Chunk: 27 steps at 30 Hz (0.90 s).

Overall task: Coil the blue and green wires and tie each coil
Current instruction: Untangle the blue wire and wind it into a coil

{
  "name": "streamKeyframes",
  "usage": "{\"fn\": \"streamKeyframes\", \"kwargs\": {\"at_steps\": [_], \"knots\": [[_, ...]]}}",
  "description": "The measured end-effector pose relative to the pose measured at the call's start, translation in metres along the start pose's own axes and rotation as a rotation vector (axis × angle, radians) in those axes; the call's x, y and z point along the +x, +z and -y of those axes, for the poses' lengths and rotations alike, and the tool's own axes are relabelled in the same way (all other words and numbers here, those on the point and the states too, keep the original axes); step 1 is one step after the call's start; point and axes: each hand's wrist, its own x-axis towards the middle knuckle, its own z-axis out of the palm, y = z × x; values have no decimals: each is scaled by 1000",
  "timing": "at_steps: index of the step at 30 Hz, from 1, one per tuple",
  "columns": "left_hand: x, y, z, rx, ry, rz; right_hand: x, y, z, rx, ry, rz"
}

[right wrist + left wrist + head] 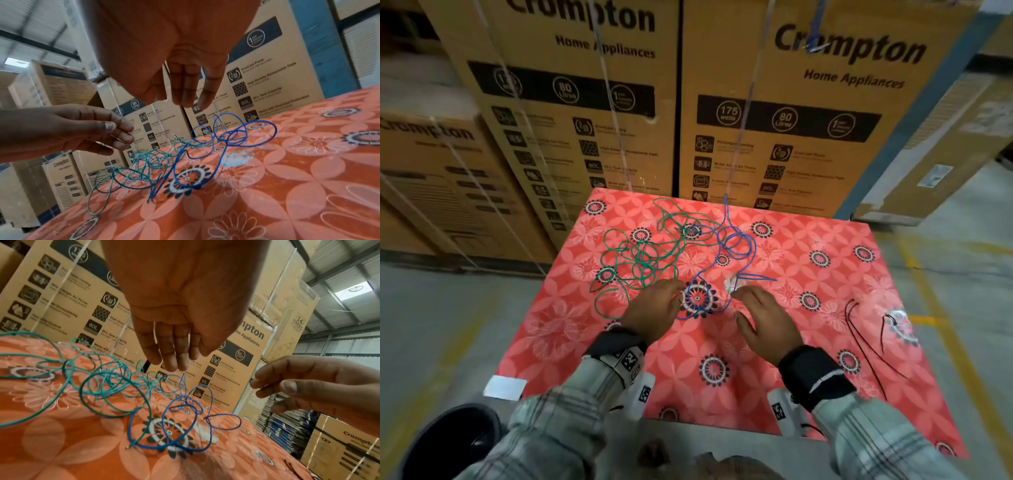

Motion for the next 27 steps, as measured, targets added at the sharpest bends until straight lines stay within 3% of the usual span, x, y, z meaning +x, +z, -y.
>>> {"fn": "streamKeyframes", "kwargs": {"at_steps": [5,12,16,21,24,27], "knots": [[18,21,25,-7,-48,32,13,27,-7,14,87,120],[63,53,22,19,-191,151,48,38,-14,6,212,224],[83,57,21,65,-277,138,55,42,-25,18,269,225],[101,66,21,151,-374,240,54,45,-38,26,256,191],[103,63,19,169,-328,254,50,41,-45,21,261,163],[106,48,13,73,-288,182,49,32,-50,67,259,76]]}}
